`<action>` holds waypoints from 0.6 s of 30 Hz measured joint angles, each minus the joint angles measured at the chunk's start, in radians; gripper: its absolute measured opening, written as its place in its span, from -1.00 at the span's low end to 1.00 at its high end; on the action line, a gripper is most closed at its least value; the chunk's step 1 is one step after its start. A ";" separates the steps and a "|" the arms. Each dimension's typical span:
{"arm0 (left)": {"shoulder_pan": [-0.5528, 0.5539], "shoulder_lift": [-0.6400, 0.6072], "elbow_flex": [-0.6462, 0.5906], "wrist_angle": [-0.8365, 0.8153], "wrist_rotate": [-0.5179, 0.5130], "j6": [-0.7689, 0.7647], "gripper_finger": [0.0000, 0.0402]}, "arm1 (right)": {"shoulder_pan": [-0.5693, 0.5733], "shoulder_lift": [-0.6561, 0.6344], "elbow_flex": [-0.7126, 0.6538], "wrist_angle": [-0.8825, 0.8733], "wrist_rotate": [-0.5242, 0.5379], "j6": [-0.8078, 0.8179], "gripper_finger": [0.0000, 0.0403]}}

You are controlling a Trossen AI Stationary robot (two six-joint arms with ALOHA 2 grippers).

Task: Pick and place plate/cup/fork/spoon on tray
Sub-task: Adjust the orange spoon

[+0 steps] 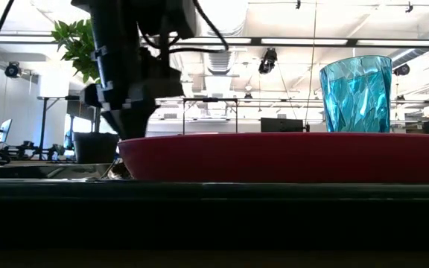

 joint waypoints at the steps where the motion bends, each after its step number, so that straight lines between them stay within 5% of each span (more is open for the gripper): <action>1: 0.000 0.000 -0.001 -0.011 0.000 -0.006 -1.00 | 0.000 0.000 0.000 0.001 0.000 0.000 -0.89; 18: -0.030 -0.019 -0.009 -0.034 0.015 -0.048 -1.00 | 0.000 0.000 0.000 0.000 -0.003 -0.027 -0.89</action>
